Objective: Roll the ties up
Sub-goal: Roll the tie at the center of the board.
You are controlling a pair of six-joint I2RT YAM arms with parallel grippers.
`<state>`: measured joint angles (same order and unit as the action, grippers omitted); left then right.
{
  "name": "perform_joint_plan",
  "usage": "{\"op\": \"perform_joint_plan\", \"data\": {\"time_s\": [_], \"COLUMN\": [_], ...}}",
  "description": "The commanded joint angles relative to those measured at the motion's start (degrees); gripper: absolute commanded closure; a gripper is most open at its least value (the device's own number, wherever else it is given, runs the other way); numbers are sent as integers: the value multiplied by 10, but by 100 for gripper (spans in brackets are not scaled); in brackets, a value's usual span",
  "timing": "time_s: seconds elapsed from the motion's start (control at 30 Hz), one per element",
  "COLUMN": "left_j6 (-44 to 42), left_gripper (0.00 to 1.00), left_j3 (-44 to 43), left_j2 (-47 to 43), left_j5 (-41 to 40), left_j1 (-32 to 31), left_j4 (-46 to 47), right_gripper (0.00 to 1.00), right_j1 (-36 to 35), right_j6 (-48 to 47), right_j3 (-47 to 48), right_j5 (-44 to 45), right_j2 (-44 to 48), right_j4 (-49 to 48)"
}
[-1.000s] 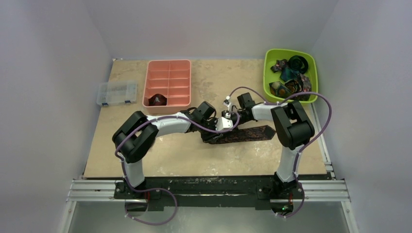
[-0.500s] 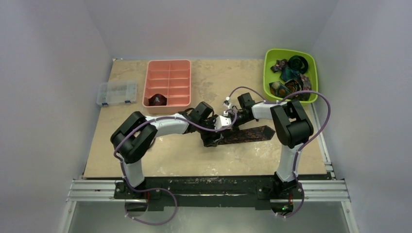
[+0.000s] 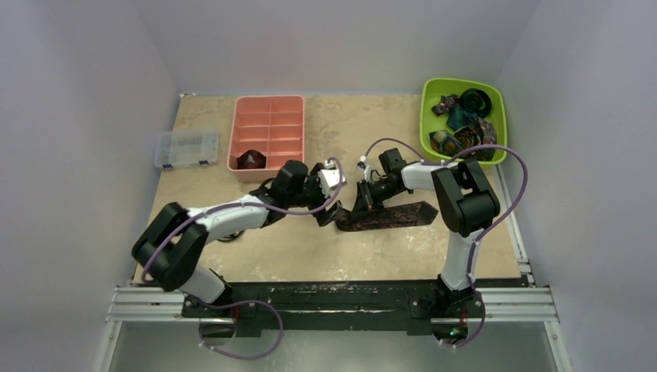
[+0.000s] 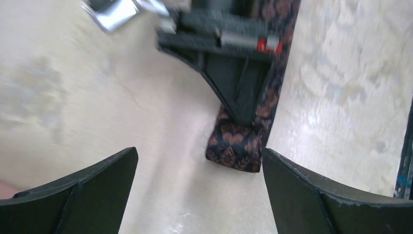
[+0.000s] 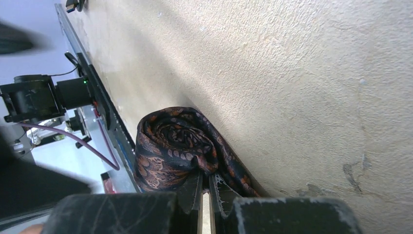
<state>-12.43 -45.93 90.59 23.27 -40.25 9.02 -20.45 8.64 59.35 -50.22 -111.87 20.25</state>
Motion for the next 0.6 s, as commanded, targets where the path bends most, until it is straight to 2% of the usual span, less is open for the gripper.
{"op": "perform_joint_plan", "data": {"time_s": [0.0,0.1,0.13,0.17,0.2,0.23,0.4,0.57], "left_j6": [42,135,128,127,115,127,133,100], "left_gripper": [1,0,0,0,0,0,0,6], "left_j3": [40,18,-10,-21,-2,31,112,132], "left_j2": [-129,-138,-130,-122,-118,-111,-43,55], "left_j5": [-15,-37,-17,26,101,132,125,138], "left_j1": [13,13,14,19,36,41,34,29], "left_j4": [137,114,59,47,84,158,330,443], "right_gripper": [100,100,100,100,100,100,100,100], "right_j1": [-4,-4,-4,-4,-4,-4,-3,-3], "right_j6": [-52,-64,-68,-72,-77,-81,-103,-113], "right_j3": [2,9,11,14,15,16,13,-10], "right_j5": [117,123,125,130,133,135,155,160], "right_j2": [-18,-20,-20,-20,-19,-20,-14,-9], "right_j4": [17,24,27,29,29,28,30,22]}}
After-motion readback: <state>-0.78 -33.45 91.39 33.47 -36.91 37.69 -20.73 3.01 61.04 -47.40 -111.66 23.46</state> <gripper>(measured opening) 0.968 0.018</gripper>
